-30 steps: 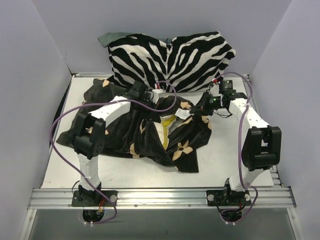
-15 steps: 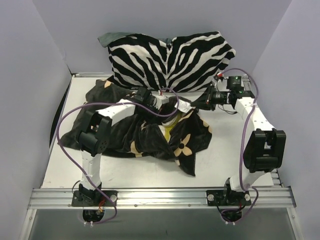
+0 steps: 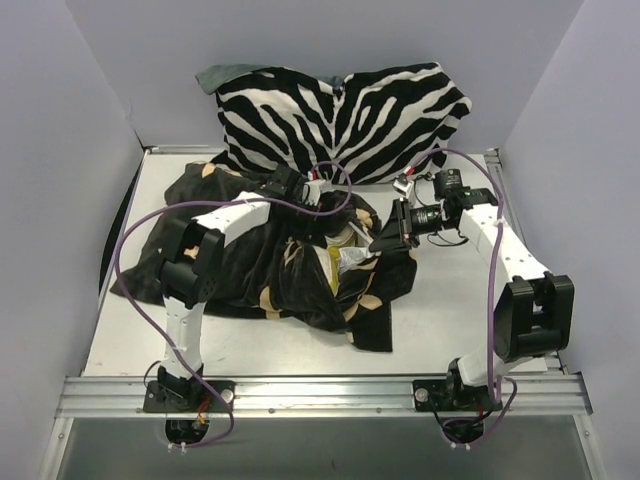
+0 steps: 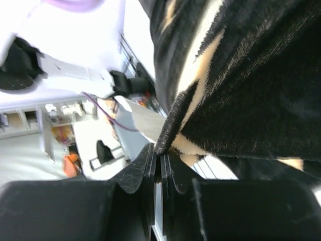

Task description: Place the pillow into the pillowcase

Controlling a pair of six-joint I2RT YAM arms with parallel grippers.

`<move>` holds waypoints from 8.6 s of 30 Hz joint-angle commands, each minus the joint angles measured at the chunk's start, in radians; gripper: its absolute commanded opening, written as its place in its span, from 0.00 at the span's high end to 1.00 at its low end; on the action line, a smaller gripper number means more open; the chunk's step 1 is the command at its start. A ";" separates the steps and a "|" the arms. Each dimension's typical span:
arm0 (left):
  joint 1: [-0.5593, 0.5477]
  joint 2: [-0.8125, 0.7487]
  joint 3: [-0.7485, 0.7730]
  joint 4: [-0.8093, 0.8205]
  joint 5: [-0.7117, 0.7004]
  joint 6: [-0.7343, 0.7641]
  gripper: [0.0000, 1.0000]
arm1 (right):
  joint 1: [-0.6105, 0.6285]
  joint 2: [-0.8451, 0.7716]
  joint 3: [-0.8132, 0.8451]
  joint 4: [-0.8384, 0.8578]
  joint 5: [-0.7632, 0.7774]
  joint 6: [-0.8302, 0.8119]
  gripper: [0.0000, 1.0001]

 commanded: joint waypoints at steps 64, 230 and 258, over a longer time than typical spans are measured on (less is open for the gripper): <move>-0.194 -0.249 -0.047 -0.176 0.042 0.285 1.00 | -0.044 0.304 0.131 -0.080 0.362 -0.020 0.51; 0.234 -0.604 -0.204 -0.054 0.098 0.169 0.03 | -0.258 0.235 0.264 -0.296 0.392 -0.459 0.27; 1.078 -0.950 -0.792 -0.645 -0.345 1.203 0.03 | 0.317 -0.201 -0.560 0.310 1.094 -0.890 0.65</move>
